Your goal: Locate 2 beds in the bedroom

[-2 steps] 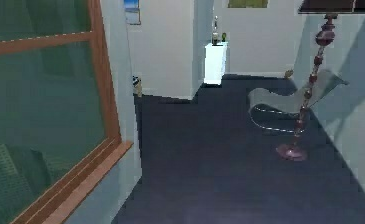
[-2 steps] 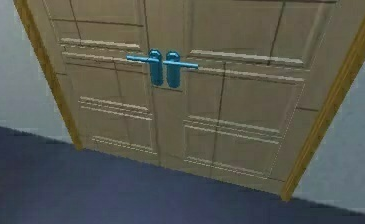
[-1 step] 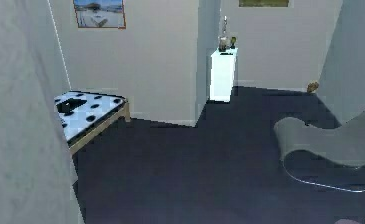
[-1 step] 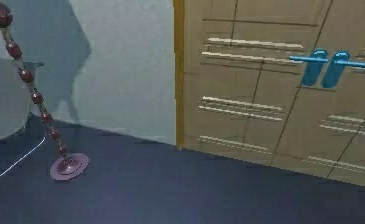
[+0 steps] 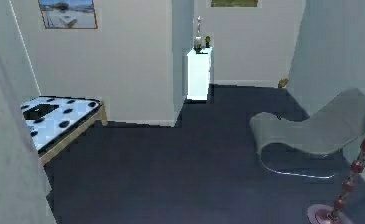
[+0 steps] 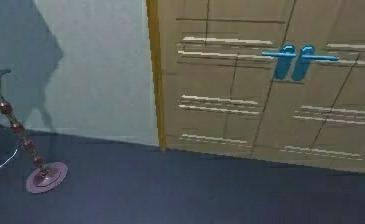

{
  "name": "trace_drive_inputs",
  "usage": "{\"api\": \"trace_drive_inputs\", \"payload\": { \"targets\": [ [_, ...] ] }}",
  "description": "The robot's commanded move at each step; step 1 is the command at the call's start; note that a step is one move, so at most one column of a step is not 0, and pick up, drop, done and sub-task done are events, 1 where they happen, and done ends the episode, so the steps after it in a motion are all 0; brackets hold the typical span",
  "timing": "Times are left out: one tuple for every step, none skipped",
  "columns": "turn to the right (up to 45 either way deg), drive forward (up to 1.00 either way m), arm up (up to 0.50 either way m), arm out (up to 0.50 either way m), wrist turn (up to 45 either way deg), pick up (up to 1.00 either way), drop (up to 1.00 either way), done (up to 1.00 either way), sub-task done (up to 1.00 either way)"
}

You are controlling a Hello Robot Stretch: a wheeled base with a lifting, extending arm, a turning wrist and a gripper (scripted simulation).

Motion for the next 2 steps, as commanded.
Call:
{"api": "trace_drive_inputs", "payload": {
  "targets": [
    [0.0,0.65,0.00,0.00,0.0,0.00,0.00,0.00,0.00],
    [-30.0,0.00,0.00,0.00,0.0,0.00,0.00,0.00,0.00]
  ]
}}
